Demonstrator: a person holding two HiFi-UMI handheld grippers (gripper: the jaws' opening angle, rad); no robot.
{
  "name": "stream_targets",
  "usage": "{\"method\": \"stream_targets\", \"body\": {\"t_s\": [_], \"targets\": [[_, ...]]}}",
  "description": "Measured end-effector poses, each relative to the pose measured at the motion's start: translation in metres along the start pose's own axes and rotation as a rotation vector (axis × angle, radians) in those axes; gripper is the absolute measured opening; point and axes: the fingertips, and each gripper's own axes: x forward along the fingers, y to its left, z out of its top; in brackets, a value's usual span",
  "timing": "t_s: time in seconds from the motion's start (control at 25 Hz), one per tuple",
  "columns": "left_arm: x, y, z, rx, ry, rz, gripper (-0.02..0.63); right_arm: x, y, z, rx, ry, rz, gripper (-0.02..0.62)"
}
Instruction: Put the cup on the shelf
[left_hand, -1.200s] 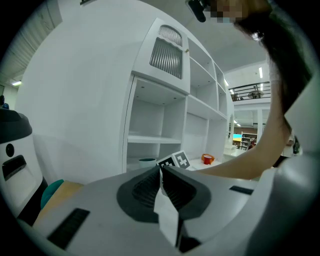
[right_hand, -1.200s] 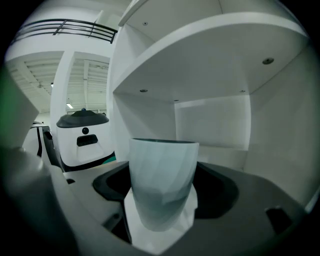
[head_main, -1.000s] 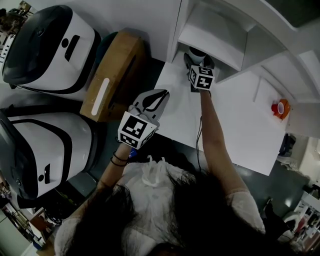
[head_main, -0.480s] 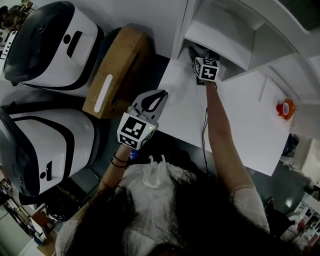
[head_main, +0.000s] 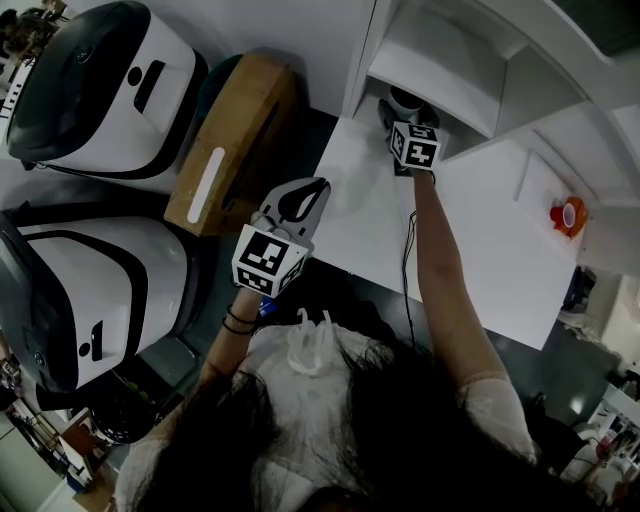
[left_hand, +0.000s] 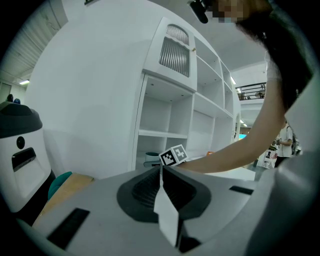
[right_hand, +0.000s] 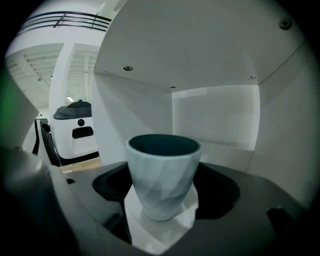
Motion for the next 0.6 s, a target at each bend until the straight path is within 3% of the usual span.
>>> {"method": "stream_targets", "body": {"t_s": [0.32,0.6], "targets": [[-0.004,-0.002,-0.005,-0.007,0.004,0.006,0.023,-0.006,0.005,-0.010,-0.038,0.030,0.026,0.360],[-0.009,0.005,-0.003,-0.016,-0.006,0.024,0.023,-0.004,0.007,-0.013,-0.011,0.073,0.033,0.360]]}}
